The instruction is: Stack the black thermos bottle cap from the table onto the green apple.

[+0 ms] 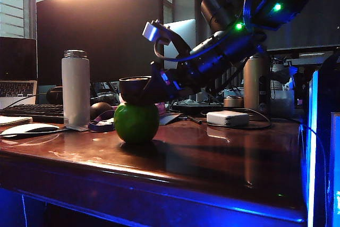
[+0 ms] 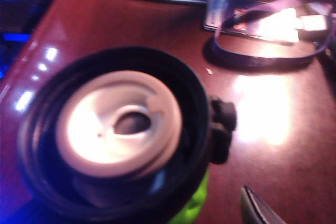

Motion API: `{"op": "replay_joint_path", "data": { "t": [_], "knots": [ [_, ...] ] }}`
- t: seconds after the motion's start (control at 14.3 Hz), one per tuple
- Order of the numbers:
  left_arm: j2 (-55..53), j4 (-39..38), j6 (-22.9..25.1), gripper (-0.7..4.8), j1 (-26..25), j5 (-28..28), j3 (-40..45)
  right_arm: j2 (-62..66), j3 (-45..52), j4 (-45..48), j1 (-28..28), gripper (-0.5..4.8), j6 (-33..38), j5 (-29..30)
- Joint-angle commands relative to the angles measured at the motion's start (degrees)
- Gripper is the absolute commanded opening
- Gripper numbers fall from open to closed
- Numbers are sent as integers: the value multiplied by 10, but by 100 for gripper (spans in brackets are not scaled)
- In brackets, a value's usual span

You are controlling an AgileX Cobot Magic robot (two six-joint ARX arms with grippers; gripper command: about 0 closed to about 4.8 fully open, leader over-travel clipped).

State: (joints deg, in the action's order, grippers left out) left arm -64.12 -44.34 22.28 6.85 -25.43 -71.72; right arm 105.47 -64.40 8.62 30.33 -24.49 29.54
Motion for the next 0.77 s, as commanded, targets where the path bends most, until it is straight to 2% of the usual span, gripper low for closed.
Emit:
{"op": "replay_joint_path", "data": {
  "t": [0.07, 0.77],
  "knots": [
    [2, 7, 2, -6, 0, -3, -2, -5, -1, 0, -7, 479, -6, -5],
    [2, 7, 2, -6, 0, -3, -2, -22, -1, -42, -31, 479, -26, -25]
  ]
}}
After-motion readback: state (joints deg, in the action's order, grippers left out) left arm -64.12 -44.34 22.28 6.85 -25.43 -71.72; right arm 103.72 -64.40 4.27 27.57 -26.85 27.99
